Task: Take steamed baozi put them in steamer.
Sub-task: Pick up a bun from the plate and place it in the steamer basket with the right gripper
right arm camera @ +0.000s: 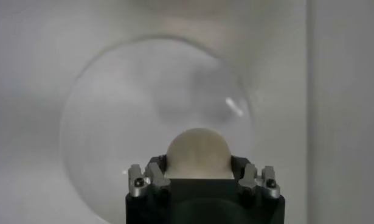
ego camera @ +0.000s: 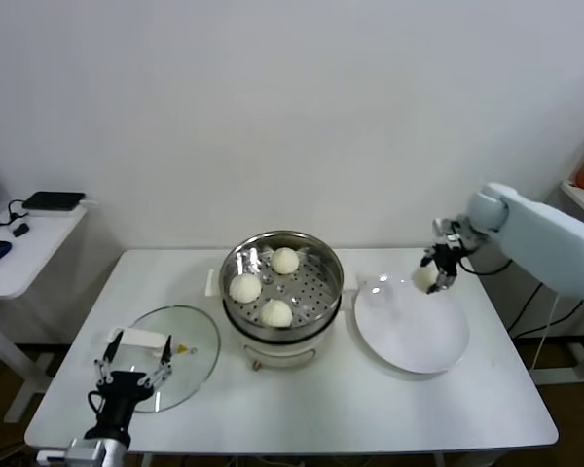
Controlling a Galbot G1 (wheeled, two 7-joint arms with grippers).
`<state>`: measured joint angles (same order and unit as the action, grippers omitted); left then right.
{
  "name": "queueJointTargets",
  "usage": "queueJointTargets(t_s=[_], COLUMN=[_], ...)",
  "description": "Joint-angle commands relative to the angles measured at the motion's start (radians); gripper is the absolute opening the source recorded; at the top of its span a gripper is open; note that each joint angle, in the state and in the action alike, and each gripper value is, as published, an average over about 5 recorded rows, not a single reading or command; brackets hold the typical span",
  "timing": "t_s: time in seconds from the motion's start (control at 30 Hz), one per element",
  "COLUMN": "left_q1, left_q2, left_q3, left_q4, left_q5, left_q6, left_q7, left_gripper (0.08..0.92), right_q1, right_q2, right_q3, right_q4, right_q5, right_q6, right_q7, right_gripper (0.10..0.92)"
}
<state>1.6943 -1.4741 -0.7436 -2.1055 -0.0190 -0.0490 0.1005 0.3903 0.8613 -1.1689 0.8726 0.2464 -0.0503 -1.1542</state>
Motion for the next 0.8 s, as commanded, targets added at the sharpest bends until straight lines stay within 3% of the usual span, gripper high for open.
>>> queueJointTargets(t_s=[0.03,0.33,0.8], left_q1=[-0.001,-0.006,0.013], left_q2=[-0.001,-0.002,0.001], left_q3=[0.002,0.002,-0.01], left_q4=[-0.005,-0.009,-0.022], left_q5=[0.002,0.0,-0.002], left_q6=[0.002,0.001,-0.013], left_q7=[0.001,0.0,-0.003], left_gripper=[0.823,0.823,0.823], right_q1=[0.4,0.461,0.313], right_q2=[0.116,0.261,0.408], right_q3=[-0.329,-0.375,-0.328], right_q4=[0.072,0.103,0.146], right_q5=[0.402,0.592,0.606], right_q6=[-0.052,-0.112,-0.187], right_q7=[-0.001,0.019,0.087], right_gripper=[0.689,0.698,0.704])
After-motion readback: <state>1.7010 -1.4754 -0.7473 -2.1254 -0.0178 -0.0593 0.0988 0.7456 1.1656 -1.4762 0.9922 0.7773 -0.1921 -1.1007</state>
